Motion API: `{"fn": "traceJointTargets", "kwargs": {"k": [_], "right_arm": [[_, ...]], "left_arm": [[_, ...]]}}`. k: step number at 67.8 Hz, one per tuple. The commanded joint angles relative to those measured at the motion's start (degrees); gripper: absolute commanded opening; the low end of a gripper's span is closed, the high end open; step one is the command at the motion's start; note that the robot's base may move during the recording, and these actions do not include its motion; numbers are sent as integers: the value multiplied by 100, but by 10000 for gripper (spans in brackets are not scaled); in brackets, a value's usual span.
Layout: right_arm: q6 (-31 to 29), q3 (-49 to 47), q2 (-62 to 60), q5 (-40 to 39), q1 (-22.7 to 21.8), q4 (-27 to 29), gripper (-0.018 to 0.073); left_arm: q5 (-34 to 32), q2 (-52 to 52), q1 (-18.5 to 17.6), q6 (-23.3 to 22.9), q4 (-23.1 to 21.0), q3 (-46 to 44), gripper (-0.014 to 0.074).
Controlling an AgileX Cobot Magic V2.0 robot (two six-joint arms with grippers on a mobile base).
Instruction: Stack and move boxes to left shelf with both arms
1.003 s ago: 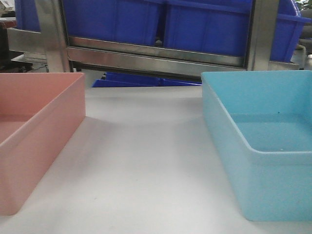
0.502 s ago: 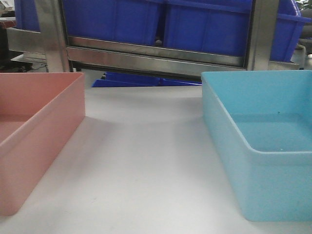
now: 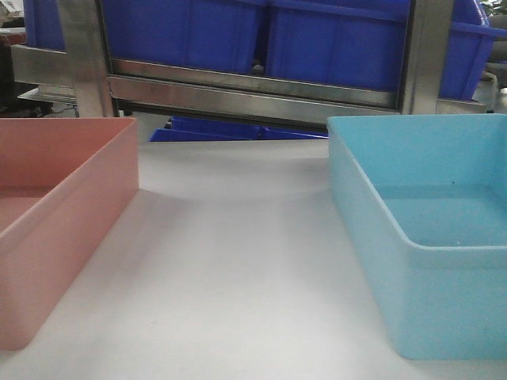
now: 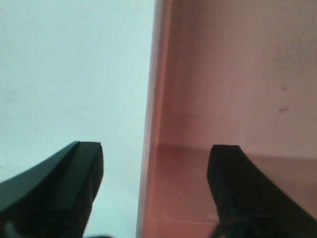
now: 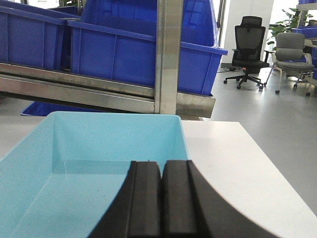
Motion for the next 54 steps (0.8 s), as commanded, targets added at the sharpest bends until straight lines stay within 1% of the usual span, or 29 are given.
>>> {"fn": "traceJointTargets", "kwargs": {"k": [1,5,11,19,22,26,29,35,38,42,48,54], "right_arm": [[-77,-21,-23,-511,-16,-9,56],[-77,-21,-23,-511,-16,-9,56],[-77,-21,-23,-511,-16,-9,56],[-77,-21,-23,-511,-16,-9,56],[-77,-21,-23,-511,-16,-9,56],[-77,-21,-23,-511,-16,-9,56],[-77,-21,-23,-511,-16,-9,56],[-77,-21,-23,-511,-16,-9,56],[-77,-21,-23,-511,-16,-9,56],[-77,-21,-23,-511,-16,-9,56],[-77,-21,-23,-511,-16,-9,56],[-77,-21,-23,-511,-16,-9,56]], "left_arm": [[-131,-5,8,32,-64,-195,356],[-153,158,8,32,-64,-211,326],[-153,343,8,32,-12,-211,250],[-164,511,8,32,25,-215,116],[-164,548,8,32,50,-225,41],[-164,546,8,32,50,-225,-24],[-164,546,8,32,50,-237,-7],[-148,533,8,-45,37,-306,-8],[-43,533,8,-91,-43,-375,-8],[117,511,8,-193,-173,-487,-9],[357,408,-8,-419,-478,-601,-8],[498,247,-89,-424,-791,-601,-8]]}}
